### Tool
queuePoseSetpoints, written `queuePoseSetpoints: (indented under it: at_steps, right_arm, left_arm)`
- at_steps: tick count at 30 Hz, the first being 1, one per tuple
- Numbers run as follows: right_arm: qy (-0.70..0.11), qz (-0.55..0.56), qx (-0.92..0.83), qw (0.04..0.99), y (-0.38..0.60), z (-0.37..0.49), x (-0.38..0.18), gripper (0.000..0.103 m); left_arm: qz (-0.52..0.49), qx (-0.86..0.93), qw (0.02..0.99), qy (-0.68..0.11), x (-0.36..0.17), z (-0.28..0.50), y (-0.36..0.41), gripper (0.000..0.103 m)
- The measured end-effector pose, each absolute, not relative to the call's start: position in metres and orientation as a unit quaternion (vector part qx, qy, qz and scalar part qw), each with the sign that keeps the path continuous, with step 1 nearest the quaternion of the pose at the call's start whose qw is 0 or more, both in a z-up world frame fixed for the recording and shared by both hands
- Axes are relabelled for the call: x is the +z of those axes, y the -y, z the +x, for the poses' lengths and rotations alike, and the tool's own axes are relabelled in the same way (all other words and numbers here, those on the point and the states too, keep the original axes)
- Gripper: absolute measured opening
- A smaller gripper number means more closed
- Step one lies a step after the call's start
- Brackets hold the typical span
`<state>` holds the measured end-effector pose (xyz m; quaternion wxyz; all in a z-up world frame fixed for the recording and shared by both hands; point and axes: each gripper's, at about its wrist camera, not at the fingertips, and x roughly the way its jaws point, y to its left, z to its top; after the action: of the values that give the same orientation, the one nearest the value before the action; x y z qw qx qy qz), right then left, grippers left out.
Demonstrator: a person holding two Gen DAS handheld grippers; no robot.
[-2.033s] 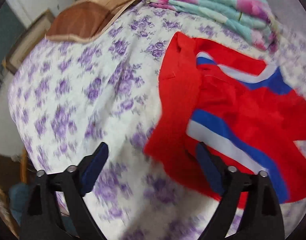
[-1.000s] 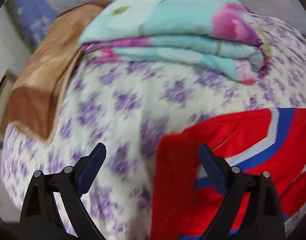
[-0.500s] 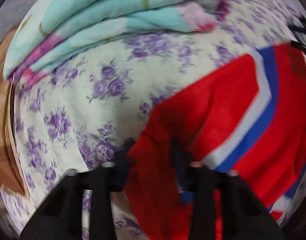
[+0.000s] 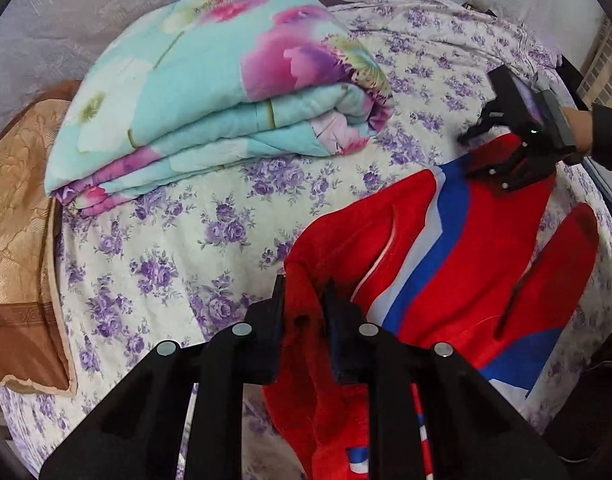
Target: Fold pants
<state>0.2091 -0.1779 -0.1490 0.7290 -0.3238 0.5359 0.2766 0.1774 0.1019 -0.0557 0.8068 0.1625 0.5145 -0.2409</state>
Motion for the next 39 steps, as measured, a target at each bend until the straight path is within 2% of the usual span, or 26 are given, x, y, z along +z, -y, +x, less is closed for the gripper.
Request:
queuePoseSetpoints:
  at_steps: [1, 4, 8, 11, 13, 16, 19, 21, 22, 23, 25, 28, 31, 33, 36, 39]
  right_arm:
    - [-0.551, -0.303, 0.295, 0.720, 0.177, 0.210, -0.147, 0.003]
    - [-0.526, -0.322, 0.287, 0.733, 0.171, 0.195, -0.126, 0.003]
    - [-0.496, -0.231, 0.317, 0.774, 0.198, 0.157, -0.058, 0.003]
    - [-0.488, -0.206, 0.349, 0.773, 0.215, 0.108, -0.026, 0.003]
    - [-0.494, -0.202, 0.369, 0.761, 0.220, 0.078, -0.024, 0.003]
    - [-0.534, -0.144, 0.399, 0.732, 0.214, 0.023, -0.056, 0.003]
    - [-0.571, -0.120, 0.394, 0.710, 0.202, -0.014, -0.102, 0.004]
    - [-0.585, -0.104, 0.368, 0.715, 0.194, -0.034, -0.122, 0.009]
    - [-0.589, -0.092, 0.351, 0.722, 0.193, -0.039, -0.128, 0.018]
    - [-0.595, -0.079, 0.333, 0.727, 0.191, -0.043, -0.132, 0.041]
    - [-0.594, -0.066, 0.336, 0.728, 0.189, -0.053, -0.127, 0.063]
    - [-0.575, -0.087, 0.352, 0.733, 0.186, -0.060, -0.105, 0.063]
    - [-0.556, -0.055, 0.332, 0.760, 0.218, -0.044, -0.074, 0.064]
    - [-0.534, -0.059, 0.264, 0.801, 0.251, -0.024, -0.055, 0.069]
    - [-0.546, -0.121, 0.104, 0.822, 0.293, 0.020, -0.059, 0.069]
    - [-0.582, -0.075, -0.003, 0.810, 0.316, 0.064, -0.082, 0.069]
  left_arm:
    - [0.163, -0.239, 0.807, -0.515, -0.053, 0.177, -0.102, 0.017]
    - [0.163, -0.221, 0.813, -0.514, -0.051, 0.170, -0.102, 0.017]
    - [0.149, -0.208, 0.818, -0.515, -0.043, 0.157, -0.112, 0.017]
    - [0.121, -0.216, 0.828, -0.503, -0.024, 0.132, -0.125, 0.018]
    - [0.096, -0.222, 0.830, -0.502, -0.020, 0.105, -0.134, 0.018]
    - [0.099, -0.221, 0.822, -0.515, -0.034, 0.066, -0.137, 0.019]
    - [0.099, -0.203, 0.803, -0.551, -0.065, 0.030, -0.146, 0.027]
    - [0.097, -0.165, 0.789, -0.583, -0.090, 0.011, -0.159, 0.039]
    - [0.092, -0.145, 0.783, -0.598, -0.100, 0.005, -0.167, 0.046]
    - [0.076, -0.126, 0.778, -0.611, -0.109, -0.002, -0.176, 0.050]
    - [0.054, -0.098, 0.778, -0.618, -0.111, -0.015, -0.188, 0.053]
    - [0.048, -0.075, 0.795, -0.601, -0.097, -0.031, -0.201, 0.069]
    - [0.075, -0.035, 0.808, -0.583, -0.083, -0.039, -0.209, 0.070]
    - [0.064, -0.020, 0.819, -0.570, -0.070, -0.037, -0.215, 0.070]
    - [0.039, -0.016, 0.844, -0.535, -0.042, -0.026, -0.206, 0.070]
    - [0.045, -0.026, 0.847, -0.529, -0.042, -0.007, -0.168, 0.080]
